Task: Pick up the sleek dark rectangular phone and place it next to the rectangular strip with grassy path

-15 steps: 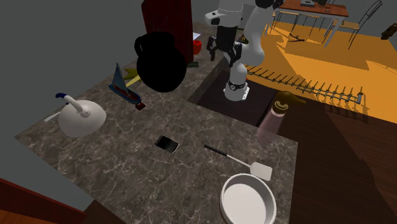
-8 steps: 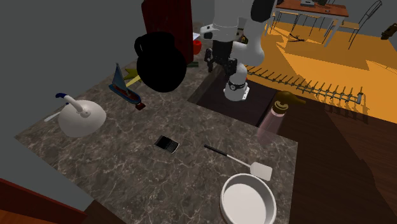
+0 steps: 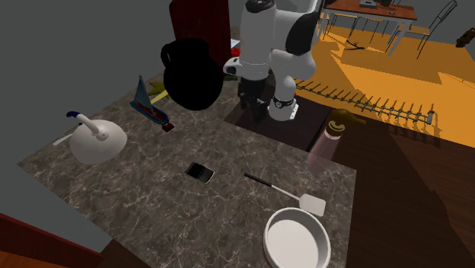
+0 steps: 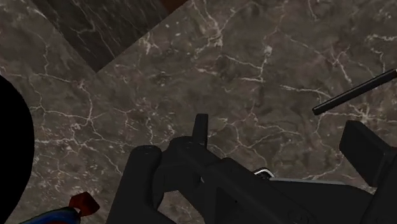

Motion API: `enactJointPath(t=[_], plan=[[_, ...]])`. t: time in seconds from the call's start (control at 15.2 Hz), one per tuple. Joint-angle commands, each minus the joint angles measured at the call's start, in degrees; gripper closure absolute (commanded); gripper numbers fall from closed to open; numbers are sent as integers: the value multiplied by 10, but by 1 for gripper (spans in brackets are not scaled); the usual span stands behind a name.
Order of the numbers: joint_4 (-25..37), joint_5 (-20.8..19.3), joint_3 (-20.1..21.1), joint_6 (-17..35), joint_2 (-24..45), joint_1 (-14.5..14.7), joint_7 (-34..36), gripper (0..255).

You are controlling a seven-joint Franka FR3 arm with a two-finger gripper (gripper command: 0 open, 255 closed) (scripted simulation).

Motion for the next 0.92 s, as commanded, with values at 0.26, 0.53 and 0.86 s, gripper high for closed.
enactJointPath(t=[0.26, 0.53, 0.86], plan=[[73, -18, 9, 54, 129, -24, 130, 0], [135, -32, 3, 76, 214, -31, 210, 0], [219, -43, -16, 93, 314, -35, 299, 0]])
